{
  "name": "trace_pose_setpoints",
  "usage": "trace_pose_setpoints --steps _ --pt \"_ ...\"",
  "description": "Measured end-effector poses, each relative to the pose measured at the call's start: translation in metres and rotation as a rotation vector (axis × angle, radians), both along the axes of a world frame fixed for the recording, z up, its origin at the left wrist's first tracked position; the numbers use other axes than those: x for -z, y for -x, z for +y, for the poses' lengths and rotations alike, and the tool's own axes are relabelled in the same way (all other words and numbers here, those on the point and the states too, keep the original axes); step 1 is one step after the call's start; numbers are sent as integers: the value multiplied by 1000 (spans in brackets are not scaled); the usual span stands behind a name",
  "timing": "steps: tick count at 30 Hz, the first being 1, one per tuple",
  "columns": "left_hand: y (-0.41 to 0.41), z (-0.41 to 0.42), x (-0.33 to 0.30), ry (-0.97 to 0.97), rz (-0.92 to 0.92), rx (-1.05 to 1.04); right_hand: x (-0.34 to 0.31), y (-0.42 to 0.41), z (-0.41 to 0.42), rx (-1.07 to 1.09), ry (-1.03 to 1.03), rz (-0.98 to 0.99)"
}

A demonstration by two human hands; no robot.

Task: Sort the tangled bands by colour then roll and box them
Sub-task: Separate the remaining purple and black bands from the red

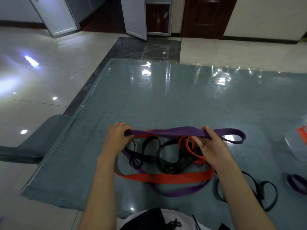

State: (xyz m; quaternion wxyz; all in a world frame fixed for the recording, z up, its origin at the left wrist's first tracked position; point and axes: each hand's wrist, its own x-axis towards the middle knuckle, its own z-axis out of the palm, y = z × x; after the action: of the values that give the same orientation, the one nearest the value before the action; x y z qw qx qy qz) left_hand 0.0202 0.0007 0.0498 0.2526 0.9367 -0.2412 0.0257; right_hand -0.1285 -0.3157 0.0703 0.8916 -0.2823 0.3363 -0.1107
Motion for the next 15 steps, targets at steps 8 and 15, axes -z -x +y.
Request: trace_pose_setpoints --steps 8,15 --pt "-1 36 -9 106 180 -233 -1 -6 -1 57 -13 -27" --pt "1 39 -15 -115 393 -94 -10 -1 2 83 -65 4"
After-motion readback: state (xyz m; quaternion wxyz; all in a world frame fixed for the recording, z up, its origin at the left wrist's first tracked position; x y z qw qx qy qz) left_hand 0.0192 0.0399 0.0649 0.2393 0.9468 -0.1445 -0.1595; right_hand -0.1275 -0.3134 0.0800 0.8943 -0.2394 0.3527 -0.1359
